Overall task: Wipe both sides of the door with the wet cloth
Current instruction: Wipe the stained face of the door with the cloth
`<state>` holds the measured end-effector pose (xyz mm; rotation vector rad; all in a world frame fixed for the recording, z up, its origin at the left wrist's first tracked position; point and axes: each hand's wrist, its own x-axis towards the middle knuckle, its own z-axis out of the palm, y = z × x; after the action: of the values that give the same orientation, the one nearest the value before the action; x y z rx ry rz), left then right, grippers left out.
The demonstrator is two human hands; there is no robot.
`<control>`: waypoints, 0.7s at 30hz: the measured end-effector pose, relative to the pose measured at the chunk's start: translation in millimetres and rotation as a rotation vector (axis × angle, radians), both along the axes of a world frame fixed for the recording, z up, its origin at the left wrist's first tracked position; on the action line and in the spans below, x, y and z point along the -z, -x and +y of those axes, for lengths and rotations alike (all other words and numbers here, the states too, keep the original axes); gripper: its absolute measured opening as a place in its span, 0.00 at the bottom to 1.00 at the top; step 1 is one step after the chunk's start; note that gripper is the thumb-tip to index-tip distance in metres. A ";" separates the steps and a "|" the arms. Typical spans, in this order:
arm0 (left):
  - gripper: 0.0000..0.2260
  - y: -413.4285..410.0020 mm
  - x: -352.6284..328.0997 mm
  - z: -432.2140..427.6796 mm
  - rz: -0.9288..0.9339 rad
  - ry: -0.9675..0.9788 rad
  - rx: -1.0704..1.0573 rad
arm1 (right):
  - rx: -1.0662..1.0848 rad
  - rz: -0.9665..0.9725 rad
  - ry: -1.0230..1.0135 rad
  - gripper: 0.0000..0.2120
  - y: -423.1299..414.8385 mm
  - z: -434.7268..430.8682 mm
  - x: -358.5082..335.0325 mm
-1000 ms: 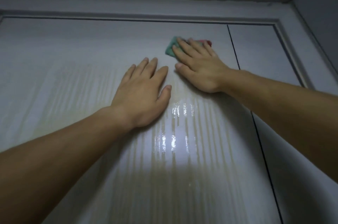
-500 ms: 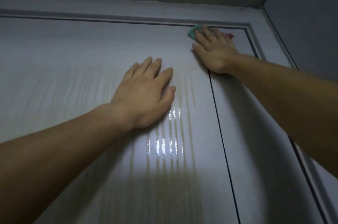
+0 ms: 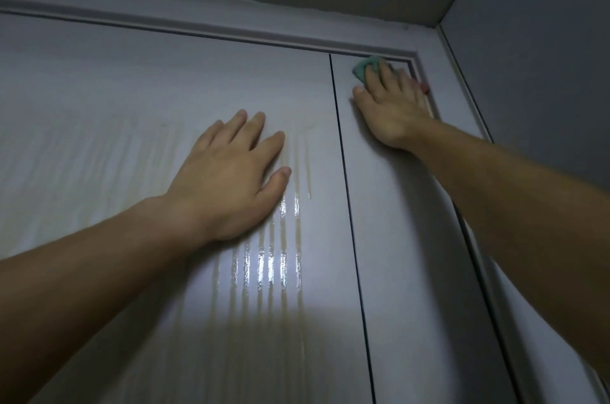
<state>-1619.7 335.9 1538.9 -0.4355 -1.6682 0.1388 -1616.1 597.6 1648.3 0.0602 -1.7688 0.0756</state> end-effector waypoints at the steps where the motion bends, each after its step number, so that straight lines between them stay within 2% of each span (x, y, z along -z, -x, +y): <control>1: 0.35 -0.5 -0.7 0.3 0.001 0.001 0.001 | -0.008 0.005 -0.016 0.31 1.7 -1.2 7.3; 4: 0.34 -0.7 -0.9 1.5 0.006 -0.003 0.004 | -0.003 0.017 -0.059 0.30 2.3 5.7 3.9; 9: 0.33 3.6 0.8 3.3 0.024 -0.015 0.019 | -0.017 -0.022 0.063 0.30 -3.7 7.1 -14.8; 12: 0.33 4.8 2.1 5.5 0.011 -0.023 0.039 | -0.064 0.007 0.047 0.30 -3.1 -7.5 42.5; 14: 0.34 3.1 0.7 6.5 -0.002 -0.026 0.055 | -0.097 0.025 -0.058 0.30 -0.3 -21.7 97.9; 16: 0.34 1.7 -0.5 6.5 -0.008 -0.035 0.073 | -0.107 0.023 -0.181 0.30 3.1 -28.6 124.9; 18: 0.35 1.6 -1.1 5.8 -0.016 -0.037 0.087 | -0.113 -0.003 -0.192 0.29 1.0 -23.7 102.4; 21: 0.36 0.1 -1.7 1.1 -0.050 -0.013 0.133 | -0.098 -0.042 -0.003 0.29 -6.8 -23.0 54.4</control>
<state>-1619.8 337.0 1540.6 -0.5417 -1.6828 0.0187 -1609.3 574.7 1593.9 0.1483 -1.8079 0.1455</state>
